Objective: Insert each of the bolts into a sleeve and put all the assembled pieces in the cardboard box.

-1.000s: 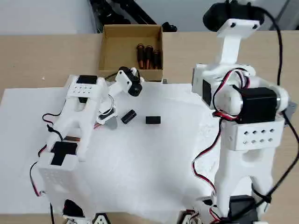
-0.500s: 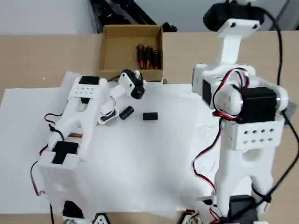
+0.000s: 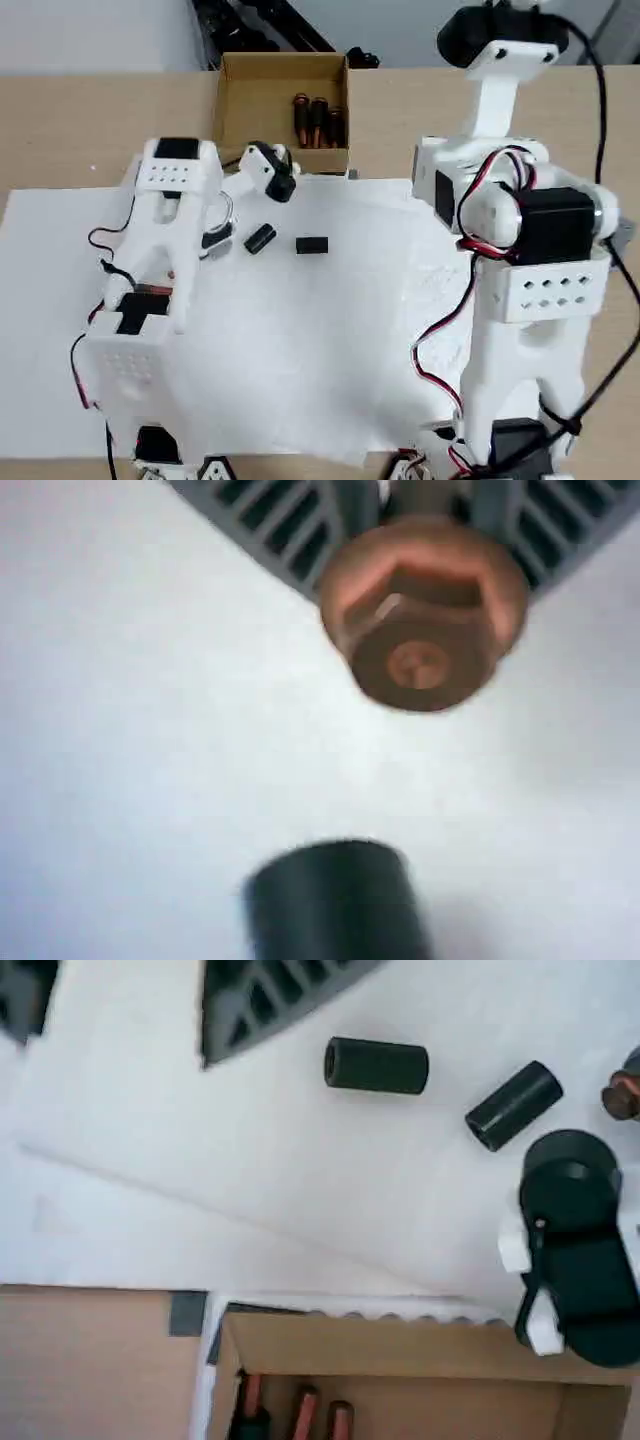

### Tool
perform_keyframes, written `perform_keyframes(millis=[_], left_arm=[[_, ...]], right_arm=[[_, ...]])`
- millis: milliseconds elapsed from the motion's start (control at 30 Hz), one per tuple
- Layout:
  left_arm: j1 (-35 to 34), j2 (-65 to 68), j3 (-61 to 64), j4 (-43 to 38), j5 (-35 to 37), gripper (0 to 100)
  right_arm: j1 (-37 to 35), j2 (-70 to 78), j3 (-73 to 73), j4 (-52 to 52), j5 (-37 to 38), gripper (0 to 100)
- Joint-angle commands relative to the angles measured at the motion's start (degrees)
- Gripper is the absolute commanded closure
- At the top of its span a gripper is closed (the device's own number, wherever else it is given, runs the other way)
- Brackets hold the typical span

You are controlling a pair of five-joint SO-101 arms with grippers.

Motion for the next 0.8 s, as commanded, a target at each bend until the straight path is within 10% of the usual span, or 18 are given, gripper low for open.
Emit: perform_keyframes(millis=[0, 400, 767], left_arm=[[-0.4, -0.7, -4.7, 2.9, 2.1, 99], [-0.3, -20.0, 1.7, 2.9, 11.8, 99], [-1.7, -50.2, 19.4, 2.6, 24.7, 99]], right_arm=[[0.4, -2.2, -2.2, 0.5, -0.3, 90.2], [-1.8, -3.0, -0.2, 1.2, -6.9, 90.2], [-15.1, -9.6, 34.5, -5.1, -24.7, 90.2]])
